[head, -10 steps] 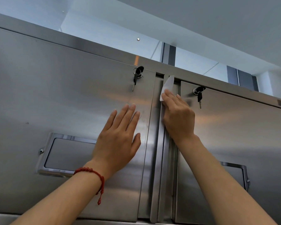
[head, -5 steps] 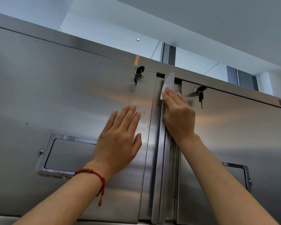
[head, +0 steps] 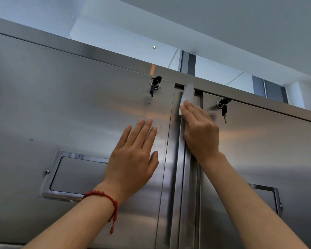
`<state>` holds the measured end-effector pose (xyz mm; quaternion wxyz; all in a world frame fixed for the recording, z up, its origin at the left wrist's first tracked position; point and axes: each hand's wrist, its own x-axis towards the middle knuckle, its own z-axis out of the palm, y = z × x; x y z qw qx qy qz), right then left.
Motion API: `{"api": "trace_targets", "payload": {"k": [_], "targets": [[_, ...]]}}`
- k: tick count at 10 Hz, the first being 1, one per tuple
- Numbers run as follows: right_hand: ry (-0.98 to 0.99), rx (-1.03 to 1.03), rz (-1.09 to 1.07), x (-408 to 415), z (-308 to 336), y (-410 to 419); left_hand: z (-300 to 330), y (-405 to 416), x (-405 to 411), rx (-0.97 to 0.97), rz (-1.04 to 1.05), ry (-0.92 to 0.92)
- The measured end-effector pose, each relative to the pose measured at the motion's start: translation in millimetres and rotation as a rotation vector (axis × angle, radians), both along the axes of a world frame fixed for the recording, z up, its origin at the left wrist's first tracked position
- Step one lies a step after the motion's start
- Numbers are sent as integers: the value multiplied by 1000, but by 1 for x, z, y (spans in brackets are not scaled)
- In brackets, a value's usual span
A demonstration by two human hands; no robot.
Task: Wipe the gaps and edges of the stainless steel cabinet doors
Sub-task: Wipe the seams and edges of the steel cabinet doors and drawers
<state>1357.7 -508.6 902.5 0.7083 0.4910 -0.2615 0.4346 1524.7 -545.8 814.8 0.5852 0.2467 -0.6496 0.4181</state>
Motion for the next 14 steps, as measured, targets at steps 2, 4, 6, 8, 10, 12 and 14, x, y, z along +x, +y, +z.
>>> {"api": "trace_targets", "payload": {"k": [2, 4, 6, 8, 10, 12, 14], "targets": [[6, 0, 10, 1, 15, 1, 0, -1, -1, 2, -7, 2], [-3, 11, -3, -1, 7, -2, 0, -2, -1, -1, -4, 1], [-4, 22, 9, 1, 19, 0, 0, -3, -1, -3, -12, 3], [-27, 17, 36, 1, 8, -1, 0, -2, 0, 6, -8, 1], [-34, 63, 41, 3, 21, 4, 0, -2, -1, 0, -7, 4], [-48, 21, 53, 3, 10, 0, 0, -1, 0, 1, 1, 0], [-34, 50, 57, 3, 16, 3, -1, -2, -1, -4, -6, 5]]}}
